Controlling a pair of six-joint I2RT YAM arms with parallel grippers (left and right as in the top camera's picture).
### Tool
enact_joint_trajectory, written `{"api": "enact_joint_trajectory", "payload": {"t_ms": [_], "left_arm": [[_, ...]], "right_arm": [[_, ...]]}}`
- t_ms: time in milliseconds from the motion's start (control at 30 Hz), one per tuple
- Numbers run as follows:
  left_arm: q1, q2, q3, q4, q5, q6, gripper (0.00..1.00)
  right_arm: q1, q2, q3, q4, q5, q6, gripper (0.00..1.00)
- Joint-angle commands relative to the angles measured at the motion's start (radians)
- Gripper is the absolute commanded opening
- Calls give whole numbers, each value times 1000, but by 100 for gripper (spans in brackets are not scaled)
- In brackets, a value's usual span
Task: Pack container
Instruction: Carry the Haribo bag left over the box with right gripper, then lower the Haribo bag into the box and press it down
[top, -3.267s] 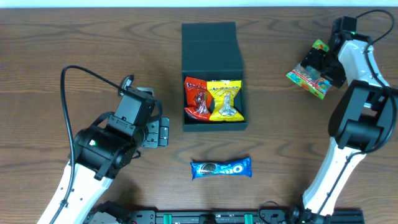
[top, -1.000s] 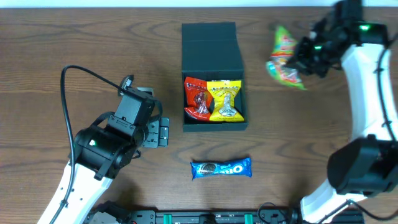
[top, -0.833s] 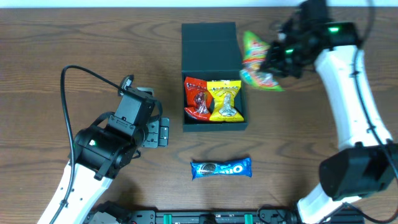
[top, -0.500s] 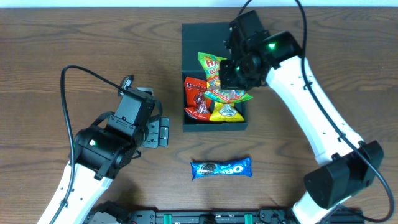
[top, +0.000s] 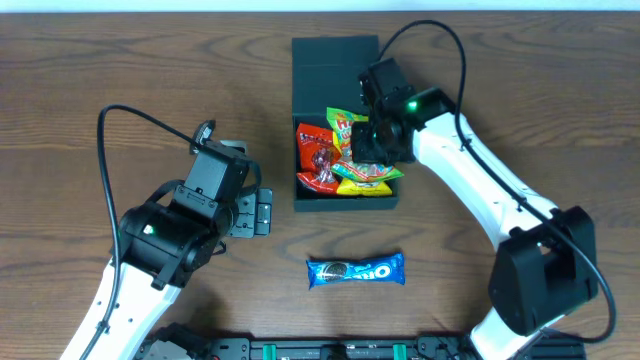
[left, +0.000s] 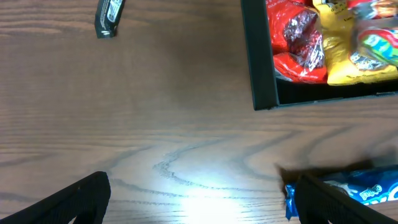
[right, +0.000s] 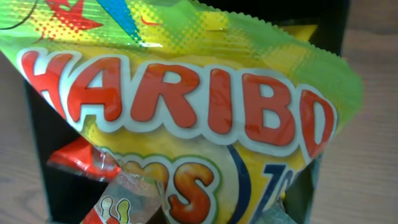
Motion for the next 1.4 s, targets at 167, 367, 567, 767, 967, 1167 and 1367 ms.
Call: {"api": "enact_joint_trajectory", "payload": {"t_ms": [167,367,567,767,967,1167,1367], "left_arm": [[3,-5,0,0,-10,11,96],[3,-5,0,-1,-10,11,95],[3,-5,0,-1,-10,11,95],[3,-5,0,0,-10,11,95],[3,-5,0,0,-11,11,95],[3,-5,0,0,-10,11,95],[3,-5,0,0,-10,11,95]], "right_arm": [[1,-15,-68,113,90,10,2],[1,-15,-71,110,143,10,2],[2,-14,-113,146,140,10,1],[2,-3,-160,208,95,-17,2],[2,1,-180,287,-23,-115,2],[6,1,-180,285,-23,-115,2],[8,1,-180,254,-23,-156,2]]}}
